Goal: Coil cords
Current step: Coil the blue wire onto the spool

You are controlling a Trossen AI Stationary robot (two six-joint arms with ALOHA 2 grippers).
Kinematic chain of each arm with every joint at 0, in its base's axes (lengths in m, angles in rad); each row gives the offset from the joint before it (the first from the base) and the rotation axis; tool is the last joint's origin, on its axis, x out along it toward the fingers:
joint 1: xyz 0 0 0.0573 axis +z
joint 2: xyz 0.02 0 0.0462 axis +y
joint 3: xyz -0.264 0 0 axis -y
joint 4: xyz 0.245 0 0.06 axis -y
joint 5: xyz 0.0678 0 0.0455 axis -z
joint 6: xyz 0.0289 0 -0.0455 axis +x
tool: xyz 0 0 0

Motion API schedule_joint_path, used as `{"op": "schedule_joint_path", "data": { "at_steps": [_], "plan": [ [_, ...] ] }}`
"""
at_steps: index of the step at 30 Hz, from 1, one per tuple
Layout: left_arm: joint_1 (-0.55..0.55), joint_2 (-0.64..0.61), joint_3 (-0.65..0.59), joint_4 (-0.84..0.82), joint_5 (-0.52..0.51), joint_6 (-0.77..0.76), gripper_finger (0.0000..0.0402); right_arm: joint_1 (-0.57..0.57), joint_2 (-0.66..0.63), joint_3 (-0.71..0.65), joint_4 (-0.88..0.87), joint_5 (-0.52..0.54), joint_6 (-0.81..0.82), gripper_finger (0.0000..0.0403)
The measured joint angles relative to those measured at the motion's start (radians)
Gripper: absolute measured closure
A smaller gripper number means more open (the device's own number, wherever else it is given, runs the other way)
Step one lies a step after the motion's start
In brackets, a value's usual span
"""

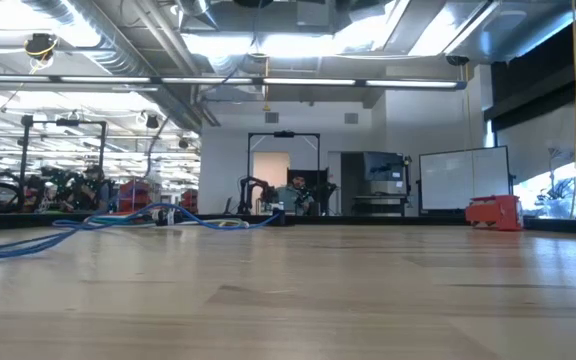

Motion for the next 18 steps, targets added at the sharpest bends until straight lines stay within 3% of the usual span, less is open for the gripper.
{"op": "schedule_joint_path", "data": {
  "at_steps": [4, 13, 18],
  "plan": [
    [0.0, 0.001, 0.002, 0.023, 0.004, 0.031, 0.0382, 0.0, -0.003, 0.002, -0.007, 0.0, 0.002, 0.0395],
    [0.0, 0.001, 0.002, -0.132, 0.009, -0.028, 0.0291, -0.002, -0.029, 0.007, -0.004, -0.001, 0.003, 0.0395],
    [-0.04, -0.004, -0.001, -0.21, 0.01, -0.069, 0.0277, -0.001, -0.059, 0.01, -0.004, -0.007, 0.002, 0.0395]
  ]
}}
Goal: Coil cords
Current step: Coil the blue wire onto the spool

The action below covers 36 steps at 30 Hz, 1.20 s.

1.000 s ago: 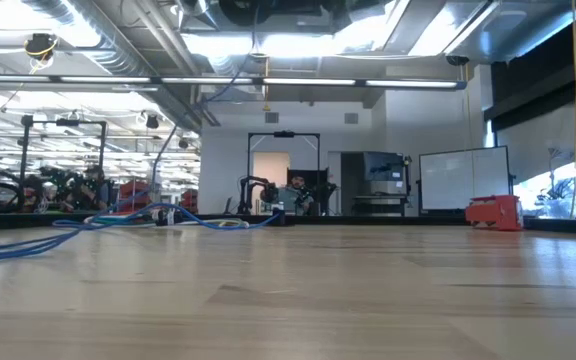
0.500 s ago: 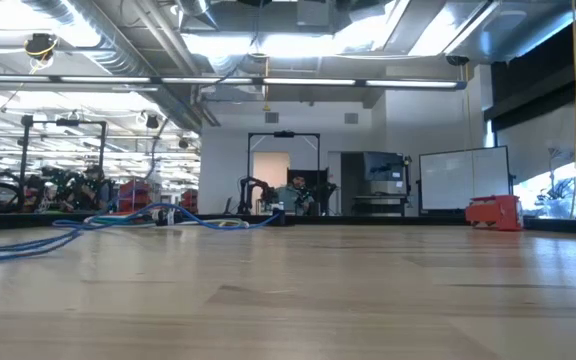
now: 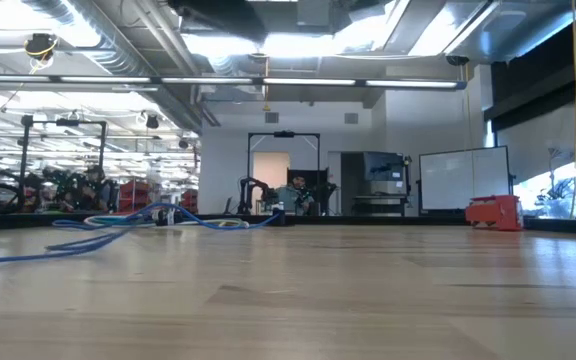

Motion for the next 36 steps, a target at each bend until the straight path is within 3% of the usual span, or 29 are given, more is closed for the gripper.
{"op": "schedule_joint_path", "data": {
  "at_steps": [7, 10, 16, 28, 36],
  "plan": [
    [-0.045, -0.059, 0.003, 0.024, -0.005, 0.025, 0.0276, 0.0, -0.009, -0.003, -0.052, 0.014, -0.003, 0.0395],
    [-0.027, -0.055, 0.003, 0.035, -0.004, 0.048, 0.0276, 0.0, -0.009, -0.003, -0.059, 0.014, -0.003, 0.0395],
    [0.022, -0.035, 0.003, 0.039, 0.108, 0.044, 0.0276, 0.0, -0.009, -0.004, -0.062, 0.014, -0.007, 0.0395],
    [0.083, -0.034, 0.0, 0.042, 0.111, 0.044, 0.0276, 0.0, -0.007, -0.006, -0.071, 0.014, -0.007, 0.0395],
    [0.03, -0.048, 0.004, -0.001, 0.172, 0.009, 0.0276, 0.0, -0.007, -0.006, -0.077, 0.014, -0.008, 0.0395]
  ]
}}
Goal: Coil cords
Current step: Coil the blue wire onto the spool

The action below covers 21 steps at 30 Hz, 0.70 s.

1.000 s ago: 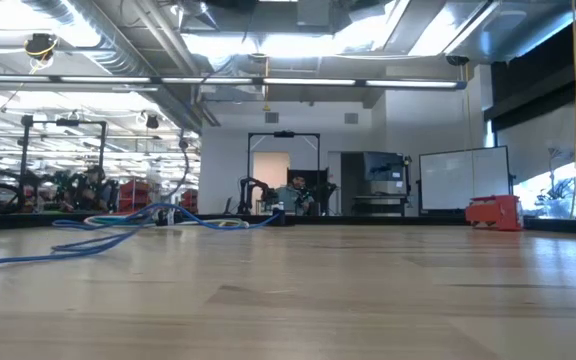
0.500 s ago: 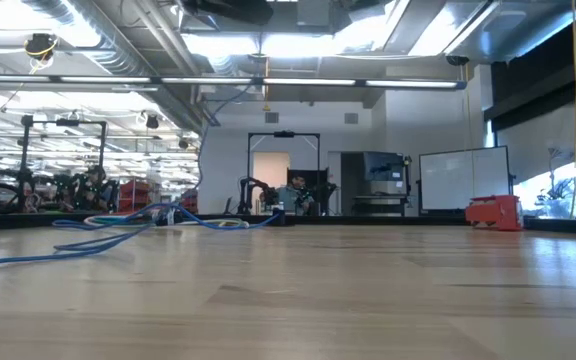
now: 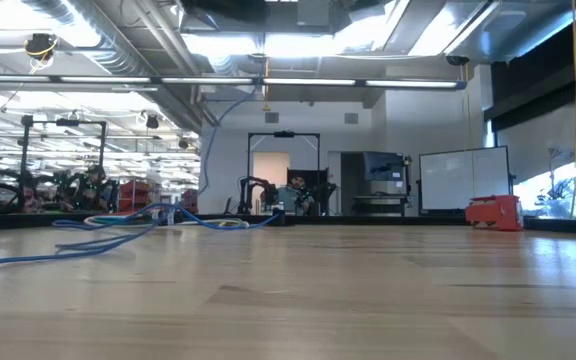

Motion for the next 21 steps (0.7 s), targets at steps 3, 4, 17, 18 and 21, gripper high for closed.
{"op": "schedule_joint_path", "data": {
  "at_steps": [3, 4, 17, 18, 21],
  "plan": [
    [-0.014, -0.013, 0.004, -0.045, -0.005, -0.028, 0.0276, 0.001, 0.0, 0.0, 0.0, 0.0, 0.0, 0.0395],
    [-0.011, -0.014, 0.004, -0.054, -0.015, -0.039, 0.0276, 0.001, 0.0, 0.0, 0.0, 0.0, 0.0, 0.0395],
    [0.086, -0.001, -0.004, 0.025, 0.084, -0.018, 0.0276, 0.001, 0.001, 0.0, 0.001, 0.0, -0.001, 0.0395],
    [0.086, -0.001, -0.004, 0.027, 0.091, -0.019, 0.0276, 0.001, 0.001, 0.0, 0.002, 0.0, -0.003, 0.0395],
    [0.091, -0.001, -0.004, 0.026, 0.085, -0.018, 0.0284, 0.001, 0.001, 0.0, 0.002, -0.001, -0.003, 0.0395]
  ]
}}
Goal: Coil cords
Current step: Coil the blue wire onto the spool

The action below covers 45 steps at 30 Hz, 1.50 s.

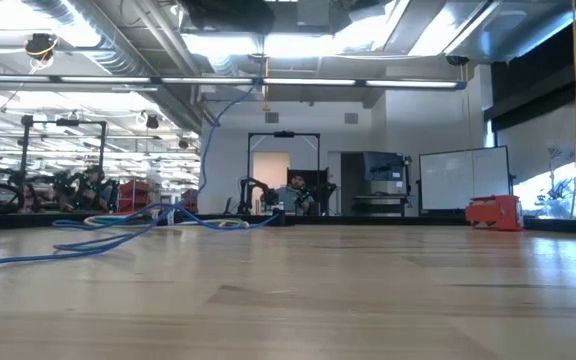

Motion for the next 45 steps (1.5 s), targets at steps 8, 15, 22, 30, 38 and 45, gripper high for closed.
{"op": "schedule_joint_path", "data": {
  "at_steps": [8, 15, 22, 30, 38, 45],
  "plan": [
    [0.014, 0.011, 0.0, -0.009, -0.005, 0.031, 0.0391, 0.0, 0.001, 0.0, 0.007, -0.018, 0.0, 0.0395],
    [0.024, 0.036, 0.0, -0.043, -0.006, 0.026, 0.0398, 0.012, -0.019, -0.002, 0.031, -0.089, 0.005, 0.0395],
    [0.024, 0.004, 0.002, -0.233, -0.139, -0.055, 0.0399, 0.073, -0.057, -0.004, -0.052, -0.08, -0.017, 0.0395],
    [-0.031, -0.143, -0.001, -0.358, -0.151, -0.106, 0.0399, 0.132, -0.08, -0.002, -0.217, 0.011, 0.014, 0.0395],
    [-0.053, -0.258, -0.001, -0.376, -0.15, -0.104, 0.0401, 0.137, -0.079, 0.0, -0.282, 0.002, 0.035, 0.0395],
    [-0.056, -0.306, -0.001, -0.295, -0.139, -0.084, 0.0401, 0.114, 0.005, 0.001, -0.291, 0.013, 0.025, 0.0395]
  ]
}}
